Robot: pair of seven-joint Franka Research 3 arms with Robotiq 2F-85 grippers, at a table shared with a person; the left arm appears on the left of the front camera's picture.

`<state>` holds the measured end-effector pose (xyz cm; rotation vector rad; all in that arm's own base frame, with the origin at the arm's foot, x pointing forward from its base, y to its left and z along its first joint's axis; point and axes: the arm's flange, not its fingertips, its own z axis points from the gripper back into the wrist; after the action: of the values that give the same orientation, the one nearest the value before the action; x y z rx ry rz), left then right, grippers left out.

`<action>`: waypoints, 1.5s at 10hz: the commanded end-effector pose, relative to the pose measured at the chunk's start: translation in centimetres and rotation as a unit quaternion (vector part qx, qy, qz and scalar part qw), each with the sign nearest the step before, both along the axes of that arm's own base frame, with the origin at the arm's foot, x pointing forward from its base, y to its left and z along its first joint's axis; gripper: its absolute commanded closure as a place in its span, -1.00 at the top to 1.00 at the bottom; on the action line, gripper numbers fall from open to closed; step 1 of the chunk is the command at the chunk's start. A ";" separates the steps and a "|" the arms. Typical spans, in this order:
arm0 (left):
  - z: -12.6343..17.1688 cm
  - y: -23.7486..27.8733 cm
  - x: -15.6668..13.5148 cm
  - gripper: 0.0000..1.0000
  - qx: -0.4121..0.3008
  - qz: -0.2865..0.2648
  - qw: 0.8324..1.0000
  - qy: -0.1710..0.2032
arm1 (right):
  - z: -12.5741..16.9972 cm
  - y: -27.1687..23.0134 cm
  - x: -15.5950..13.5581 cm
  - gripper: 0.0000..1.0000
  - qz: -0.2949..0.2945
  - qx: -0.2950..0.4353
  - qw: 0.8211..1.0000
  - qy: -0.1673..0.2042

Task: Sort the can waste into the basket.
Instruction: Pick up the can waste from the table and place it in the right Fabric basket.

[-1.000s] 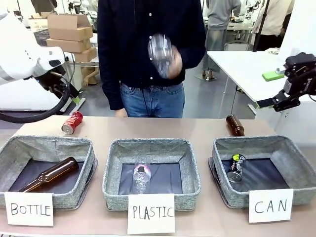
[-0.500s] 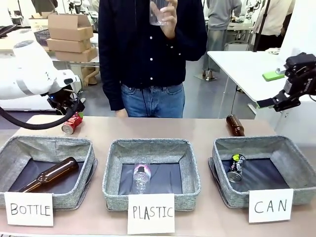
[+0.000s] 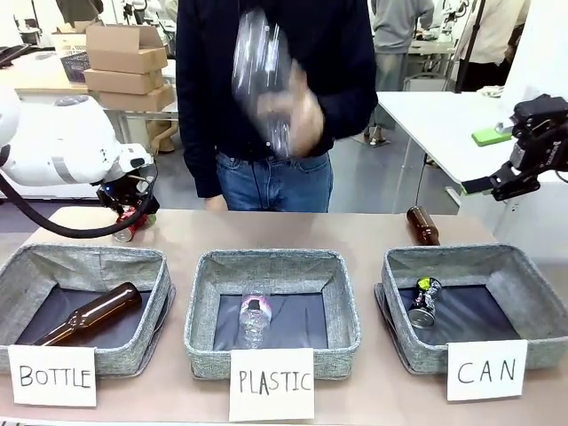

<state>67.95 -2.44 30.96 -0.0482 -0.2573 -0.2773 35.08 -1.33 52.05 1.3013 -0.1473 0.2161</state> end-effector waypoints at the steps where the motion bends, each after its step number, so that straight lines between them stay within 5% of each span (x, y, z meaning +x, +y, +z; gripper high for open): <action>1: 1.1 0.0 0.6 1.00 0.007 0.009 1.000 0.004 | 0.1 -0.1 0.0 1.00 0.008 -0.001 1.000 -0.013; 2: 1.0 0.1 0.6 1.00 0.008 0.013 1.000 0.005 | 0.1 -0.1 0.0 1.00 0.008 -0.001 1.000 -0.013; 5: 0.9 0.4 0.6 -0.72 0.017 0.011 1.000 0.019 | 0.1 -0.1 0.0 1.00 0.008 -0.001 1.000 -0.013; 6: 0.9 0.5 0.6 -1.00 0.018 0.011 1.000 0.018 | 0.1 -0.1 0.0 1.00 0.008 -0.001 1.000 -0.013; 13: 1.6 0.5 0.1 -1.00 0.011 0.006 1.000 0.005 | 0.1 -0.1 0.0 1.00 0.008 -0.001 1.000 -0.013; 14: 2.9 0.9 -1.0 -1.00 -0.016 -0.011 1.000 0.005 | 0.1 -0.1 0.0 1.00 0.008 -0.001 1.000 -0.013; 15: 7.6 1.3 -5.2 -1.00 -0.082 -0.072 0.994 -0.008 | 0.1 -0.1 0.0 1.00 0.008 -0.001 1.000 -0.013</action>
<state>67.42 -2.33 34.46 -0.0914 -0.2721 -0.3163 35.10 -1.32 52.05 1.3010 -0.1473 0.2165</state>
